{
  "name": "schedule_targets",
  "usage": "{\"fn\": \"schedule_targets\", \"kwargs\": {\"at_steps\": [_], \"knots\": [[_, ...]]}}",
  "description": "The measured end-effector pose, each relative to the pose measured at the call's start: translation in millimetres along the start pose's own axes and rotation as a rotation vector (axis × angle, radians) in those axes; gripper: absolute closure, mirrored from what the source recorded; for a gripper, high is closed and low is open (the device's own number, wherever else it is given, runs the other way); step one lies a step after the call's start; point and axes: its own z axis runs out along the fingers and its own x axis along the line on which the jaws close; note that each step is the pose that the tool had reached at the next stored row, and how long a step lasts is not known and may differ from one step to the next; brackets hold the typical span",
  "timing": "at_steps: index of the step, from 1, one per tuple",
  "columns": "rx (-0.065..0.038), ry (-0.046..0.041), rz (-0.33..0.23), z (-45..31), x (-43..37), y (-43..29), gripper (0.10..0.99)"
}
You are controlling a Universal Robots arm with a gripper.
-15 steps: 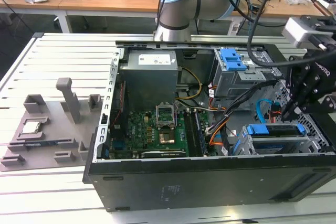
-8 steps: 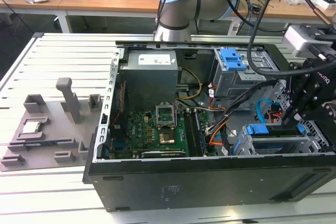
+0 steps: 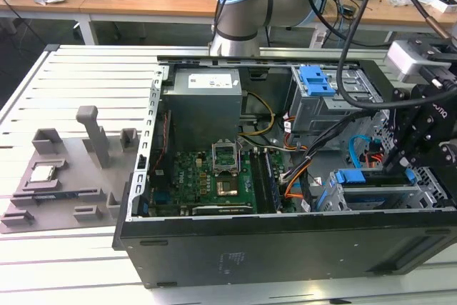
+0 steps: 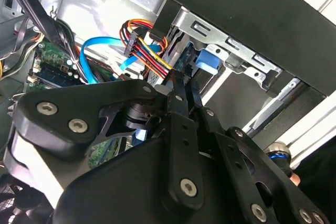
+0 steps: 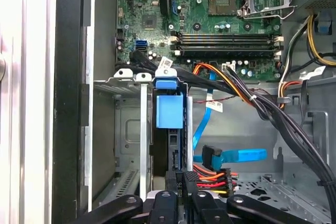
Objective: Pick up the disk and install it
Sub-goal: 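Insert the first disk wire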
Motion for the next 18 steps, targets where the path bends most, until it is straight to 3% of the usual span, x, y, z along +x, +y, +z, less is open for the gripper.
{"fn": "schedule_targets", "kwargs": {"at_steps": [14,15,16,18], "knots": [[0.000,-0.0017,0.004,4.5,-0.1,-2.9,0.910],[0.000,-0.0014,0.004,4.4,0.0,-2.8,0.910],[0.000,-0.0003,0.004,3.9,0.0,-2.8,0.847],[0.000,-0.0001,0.005,-0.9,0.2,-2.5,0.847]]}}
